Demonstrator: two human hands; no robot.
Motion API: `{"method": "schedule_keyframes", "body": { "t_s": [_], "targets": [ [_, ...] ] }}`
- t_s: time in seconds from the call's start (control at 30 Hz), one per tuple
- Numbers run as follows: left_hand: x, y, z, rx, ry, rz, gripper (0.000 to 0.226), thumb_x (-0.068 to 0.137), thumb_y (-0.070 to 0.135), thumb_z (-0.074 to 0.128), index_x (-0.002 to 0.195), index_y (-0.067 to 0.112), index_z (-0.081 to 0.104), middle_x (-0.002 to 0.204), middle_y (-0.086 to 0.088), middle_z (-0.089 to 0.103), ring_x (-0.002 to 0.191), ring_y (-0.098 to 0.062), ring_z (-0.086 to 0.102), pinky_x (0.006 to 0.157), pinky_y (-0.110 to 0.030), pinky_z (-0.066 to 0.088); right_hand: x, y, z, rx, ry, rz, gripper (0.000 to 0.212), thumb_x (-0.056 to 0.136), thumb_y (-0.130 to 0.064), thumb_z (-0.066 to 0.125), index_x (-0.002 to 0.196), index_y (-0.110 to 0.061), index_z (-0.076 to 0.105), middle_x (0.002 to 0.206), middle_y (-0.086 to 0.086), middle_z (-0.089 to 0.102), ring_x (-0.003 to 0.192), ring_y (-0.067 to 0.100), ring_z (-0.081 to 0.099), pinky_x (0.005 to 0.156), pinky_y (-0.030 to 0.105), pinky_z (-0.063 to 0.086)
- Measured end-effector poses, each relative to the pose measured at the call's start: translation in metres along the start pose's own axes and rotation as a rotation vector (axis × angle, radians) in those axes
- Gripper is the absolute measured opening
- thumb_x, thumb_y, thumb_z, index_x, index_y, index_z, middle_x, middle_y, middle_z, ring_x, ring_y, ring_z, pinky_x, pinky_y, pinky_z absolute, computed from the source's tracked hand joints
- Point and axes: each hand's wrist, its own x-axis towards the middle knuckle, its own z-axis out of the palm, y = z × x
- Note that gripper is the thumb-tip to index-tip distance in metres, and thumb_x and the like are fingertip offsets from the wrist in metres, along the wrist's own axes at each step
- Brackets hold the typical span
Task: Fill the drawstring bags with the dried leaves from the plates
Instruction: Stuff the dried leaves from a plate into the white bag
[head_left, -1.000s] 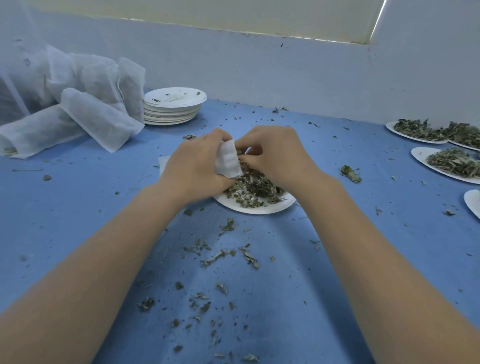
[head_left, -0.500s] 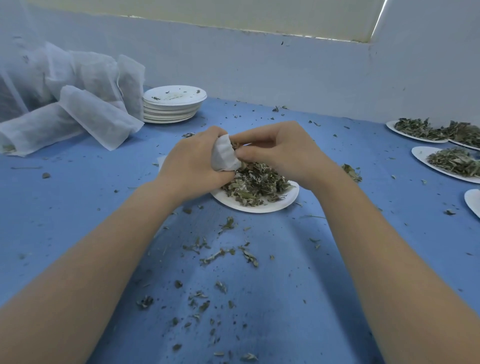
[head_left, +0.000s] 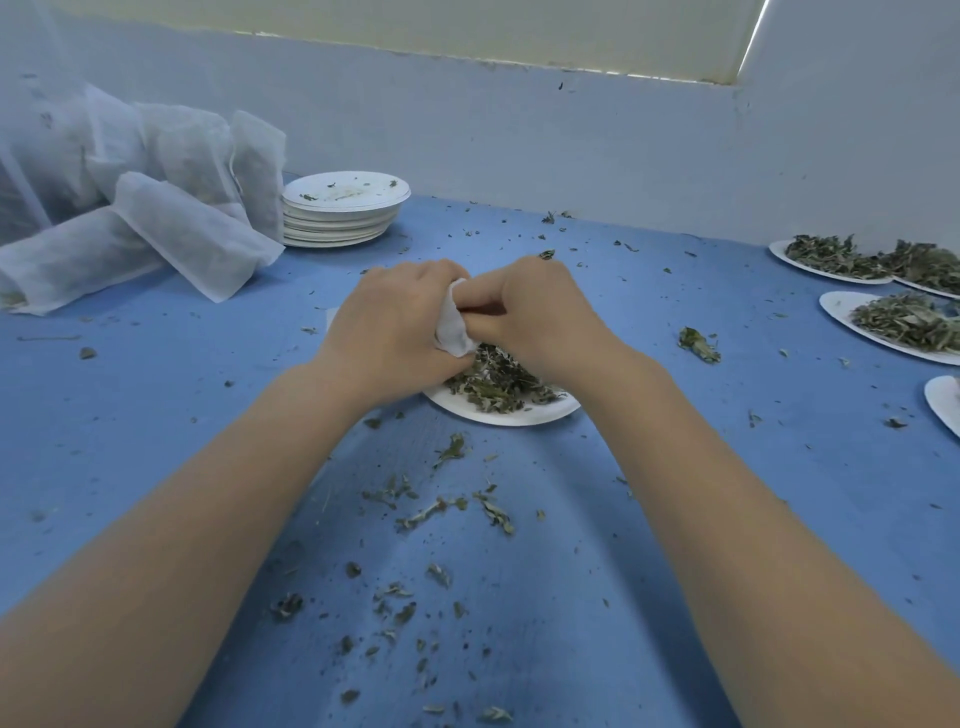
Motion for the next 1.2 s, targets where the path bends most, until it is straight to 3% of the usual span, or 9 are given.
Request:
{"method": "schedule_keyframes", "body": {
  "t_s": [0.13, 0.2, 0.27, 0.43, 0.6, 0.83, 0.97, 1.13, 1.2],
  "targets": [
    [-0.002, 0.001, -0.003, -0.127, -0.028, -0.05, 0.049, 0.067, 0.027, 0.072, 0.112, 0.017, 0.055, 0.09, 0.005, 0.058, 0.083, -0.017, 0.052, 0.067, -0.028, 0.034, -0.003, 0.003, -0.012, 0.054, -0.123, 0.034, 0.015, 0.083, -0.005, 0.056, 0.074, -0.013, 0.066, 0.056, -0.008, 0.046, 0.056, 0.009, 0.034, 0.056, 0.021, 0.032],
    [-0.003, 0.001, -0.006, -0.161, -0.038, -0.076, 0.055, 0.064, 0.029, 0.073, 0.114, 0.02, 0.052, 0.087, 0.005, 0.057, 0.08, -0.018, 0.051, 0.066, -0.031, 0.04, -0.006, 0.003, -0.019, 0.138, -0.139, 0.041, 0.023, 0.084, -0.006, 0.058, 0.094, -0.021, 0.073, 0.079, -0.007, 0.069, 0.074, 0.012, 0.06, 0.076, 0.024, 0.049],
    [-0.003, -0.001, -0.009, -0.157, -0.026, -0.085, 0.054, 0.064, 0.029, 0.073, 0.113, 0.021, 0.052, 0.086, 0.006, 0.056, 0.078, -0.019, 0.051, 0.065, -0.032, 0.042, -0.006, 0.004, -0.023, 0.223, -0.101, 0.047, 0.029, 0.084, -0.006, 0.062, 0.103, -0.025, 0.072, 0.097, -0.006, 0.073, 0.095, 0.007, 0.066, 0.091, 0.028, 0.049],
    [-0.001, -0.006, -0.014, -0.08, -0.032, -0.104, 0.048, 0.067, 0.028, 0.07, 0.111, 0.018, 0.053, 0.091, 0.004, 0.056, 0.081, -0.021, 0.051, 0.067, -0.033, 0.041, -0.006, 0.011, -0.031, 0.199, 0.106, 0.117, 0.012, 0.078, -0.025, 0.073, 0.09, -0.027, 0.075, 0.083, -0.016, 0.071, 0.077, -0.007, 0.063, 0.071, 0.007, 0.046],
    [-0.002, -0.008, -0.016, -0.024, -0.058, -0.114, 0.047, 0.07, 0.028, 0.07, 0.111, 0.015, 0.051, 0.098, 0.001, 0.058, 0.088, -0.026, 0.053, 0.073, -0.037, 0.044, -0.008, 0.015, -0.038, -0.296, -0.262, 0.371, 0.039, 0.064, -0.056, 0.075, 0.096, -0.036, 0.066, 0.089, -0.015, 0.057, 0.062, -0.003, 0.054, 0.053, 0.019, 0.039],
    [-0.002, -0.007, -0.013, -0.007, -0.076, -0.121, 0.048, 0.07, 0.029, 0.069, 0.113, 0.017, 0.051, 0.1, -0.001, 0.058, 0.089, -0.026, 0.053, 0.073, -0.033, 0.042, -0.006, 0.018, -0.022, -0.359, -0.298, 0.35, 0.024, 0.073, -0.018, 0.073, 0.096, -0.025, 0.069, 0.09, -0.004, 0.067, 0.066, 0.013, 0.067, 0.055, 0.02, 0.047],
    [-0.003, -0.01, -0.011, -0.001, -0.079, -0.125, 0.047, 0.071, 0.028, 0.069, 0.114, 0.017, 0.052, 0.101, 0.0, 0.059, 0.089, -0.024, 0.052, 0.07, -0.03, 0.037, -0.007, 0.019, -0.028, -0.235, -0.197, 0.297, 0.015, 0.074, -0.018, 0.076, 0.084, -0.027, 0.069, 0.086, -0.005, 0.07, 0.053, 0.0, 0.058, 0.056, 0.012, 0.046],
    [-0.003, -0.011, -0.011, 0.002, -0.089, -0.128, 0.047, 0.07, 0.03, 0.069, 0.113, 0.018, 0.052, 0.103, 0.0, 0.06, 0.091, -0.024, 0.052, 0.07, -0.031, 0.037, -0.008, 0.017, -0.04, -0.178, -0.095, 0.236, 0.013, 0.076, -0.023, 0.075, 0.089, -0.027, 0.072, 0.079, -0.009, 0.068, 0.086, 0.008, 0.063, 0.074, 0.02, 0.047],
    [-0.004, -0.011, -0.011, 0.013, -0.089, -0.123, 0.047, 0.071, 0.031, 0.069, 0.113, 0.018, 0.052, 0.103, -0.001, 0.06, 0.091, -0.026, 0.053, 0.07, -0.031, 0.037, -0.008, 0.016, -0.041, -0.13, -0.04, 0.21, 0.013, 0.078, -0.022, 0.072, 0.09, -0.027, 0.072, 0.083, -0.006, 0.07, 0.087, 0.008, 0.064, 0.072, 0.012, 0.044]
  ]
}}
